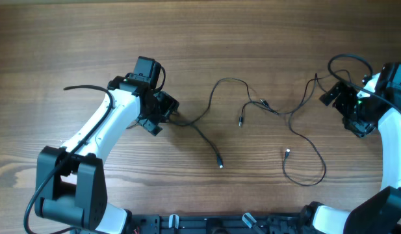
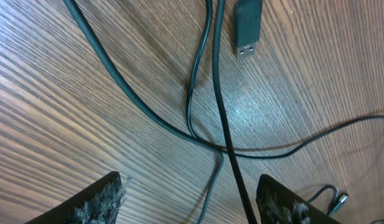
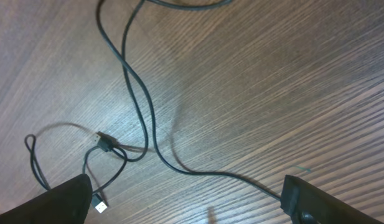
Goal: Untangle cables
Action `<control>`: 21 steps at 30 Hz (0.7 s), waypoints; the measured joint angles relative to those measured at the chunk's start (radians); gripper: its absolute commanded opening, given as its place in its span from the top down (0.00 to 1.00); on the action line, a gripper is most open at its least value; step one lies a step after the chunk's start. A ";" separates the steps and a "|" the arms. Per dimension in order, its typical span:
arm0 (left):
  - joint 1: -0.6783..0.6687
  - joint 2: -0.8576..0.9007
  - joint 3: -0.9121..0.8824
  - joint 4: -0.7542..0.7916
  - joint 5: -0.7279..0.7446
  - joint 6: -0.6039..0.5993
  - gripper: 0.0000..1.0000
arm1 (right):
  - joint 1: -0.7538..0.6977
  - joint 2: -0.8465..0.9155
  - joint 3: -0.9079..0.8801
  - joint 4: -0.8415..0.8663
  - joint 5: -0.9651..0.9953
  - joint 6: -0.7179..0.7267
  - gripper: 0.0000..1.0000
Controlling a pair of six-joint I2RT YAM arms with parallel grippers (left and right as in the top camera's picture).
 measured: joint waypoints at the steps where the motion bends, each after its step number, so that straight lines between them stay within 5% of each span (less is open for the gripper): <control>1: 0.000 0.000 0.000 0.000 -0.009 0.000 0.35 | 0.000 0.003 0.000 0.000 0.000 0.000 0.00; 12: 0.000 0.000 -0.212 0.196 -0.111 -0.013 0.56 | 0.000 0.005 0.000 0.000 0.000 0.000 0.00; 14: 0.000 0.000 -0.242 0.246 -0.137 -0.022 0.92 | 0.000 0.005 0.000 -0.003 0.000 0.000 0.00; 15: 0.000 -0.005 -0.257 0.288 -0.147 -0.024 0.96 | 0.000 0.005 0.000 -0.005 0.000 0.000 0.00; 21: 0.000 -0.006 -0.277 0.352 -0.171 -0.025 0.96 | 0.000 0.005 0.000 -0.012 0.000 0.000 0.00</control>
